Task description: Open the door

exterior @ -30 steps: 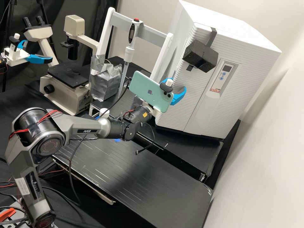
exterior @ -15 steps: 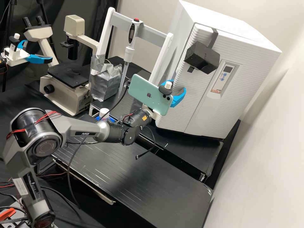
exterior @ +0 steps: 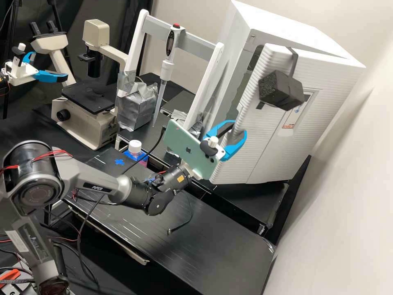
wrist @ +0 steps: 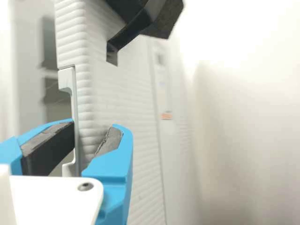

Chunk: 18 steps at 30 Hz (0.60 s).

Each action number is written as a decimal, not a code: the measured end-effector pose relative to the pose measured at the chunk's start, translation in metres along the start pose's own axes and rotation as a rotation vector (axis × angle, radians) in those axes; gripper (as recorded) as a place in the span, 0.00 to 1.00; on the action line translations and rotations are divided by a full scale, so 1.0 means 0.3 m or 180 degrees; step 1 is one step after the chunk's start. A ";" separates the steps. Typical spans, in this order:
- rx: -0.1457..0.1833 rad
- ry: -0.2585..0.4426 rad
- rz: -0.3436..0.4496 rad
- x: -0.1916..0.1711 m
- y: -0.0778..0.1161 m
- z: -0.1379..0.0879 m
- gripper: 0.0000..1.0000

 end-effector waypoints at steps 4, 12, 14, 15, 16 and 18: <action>0.0130 -0.0128 0.0234 -0.026 0.021 0.032 0.00; 0.0072 -0.0134 0.0384 -0.050 0.034 0.055 0.00; 0.0048 -0.0125 0.0375 -0.055 0.034 0.058 1.00; 0.0038 -0.0127 0.0380 -0.063 0.035 0.063 1.00; 0.0030 -0.0140 0.0400 -0.070 0.039 0.067 1.00; 0.0039 -0.0199 0.0424 -0.095 0.049 0.078 1.00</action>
